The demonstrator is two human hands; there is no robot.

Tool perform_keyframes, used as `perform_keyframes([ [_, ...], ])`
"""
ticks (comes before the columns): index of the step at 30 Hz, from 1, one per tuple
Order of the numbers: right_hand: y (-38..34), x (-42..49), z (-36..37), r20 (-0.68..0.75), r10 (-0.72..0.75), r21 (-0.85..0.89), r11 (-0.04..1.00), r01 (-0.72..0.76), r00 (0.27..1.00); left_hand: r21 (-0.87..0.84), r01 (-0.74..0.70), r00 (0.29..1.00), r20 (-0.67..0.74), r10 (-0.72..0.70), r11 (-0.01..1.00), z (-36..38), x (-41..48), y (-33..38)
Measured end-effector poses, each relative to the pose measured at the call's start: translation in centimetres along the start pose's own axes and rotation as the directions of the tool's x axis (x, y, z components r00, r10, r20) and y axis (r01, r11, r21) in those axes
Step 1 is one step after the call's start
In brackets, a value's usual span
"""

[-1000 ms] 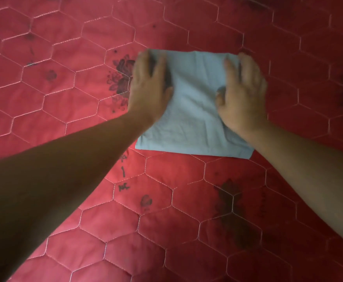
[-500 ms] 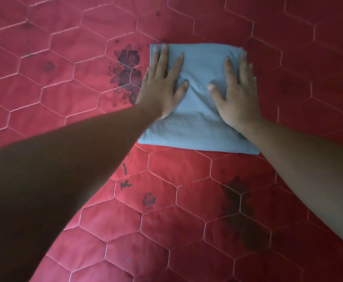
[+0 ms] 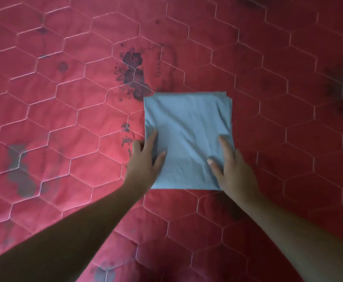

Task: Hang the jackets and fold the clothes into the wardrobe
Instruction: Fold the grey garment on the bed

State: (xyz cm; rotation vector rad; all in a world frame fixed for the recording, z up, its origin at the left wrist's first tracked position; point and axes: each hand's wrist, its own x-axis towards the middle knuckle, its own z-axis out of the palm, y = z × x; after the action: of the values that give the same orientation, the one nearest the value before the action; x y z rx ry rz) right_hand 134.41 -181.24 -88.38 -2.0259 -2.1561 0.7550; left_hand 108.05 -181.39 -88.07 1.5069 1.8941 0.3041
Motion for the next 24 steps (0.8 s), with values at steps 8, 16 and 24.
perform_keyframes([
  [8,-1.1,-3.0,-0.4,-0.077,-0.149,-0.283,0.951,0.122,0.986,0.315,-0.227,0.972,0.021,0.233,0.921,2.1,-6.2,-1.1],
  [16,-1.1,6.3,2.9,-0.103,-0.255,-0.255,0.941,0.223,0.961,0.531,-0.273,0.945,-0.007,0.326,0.802,4.1,5.1,1.0],
  [24,-2.3,4.4,1.7,-0.031,-0.234,-0.374,0.904,0.206,0.972,0.497,-0.269,0.959,0.059,0.277,0.825,3.4,2.1,1.4],
])
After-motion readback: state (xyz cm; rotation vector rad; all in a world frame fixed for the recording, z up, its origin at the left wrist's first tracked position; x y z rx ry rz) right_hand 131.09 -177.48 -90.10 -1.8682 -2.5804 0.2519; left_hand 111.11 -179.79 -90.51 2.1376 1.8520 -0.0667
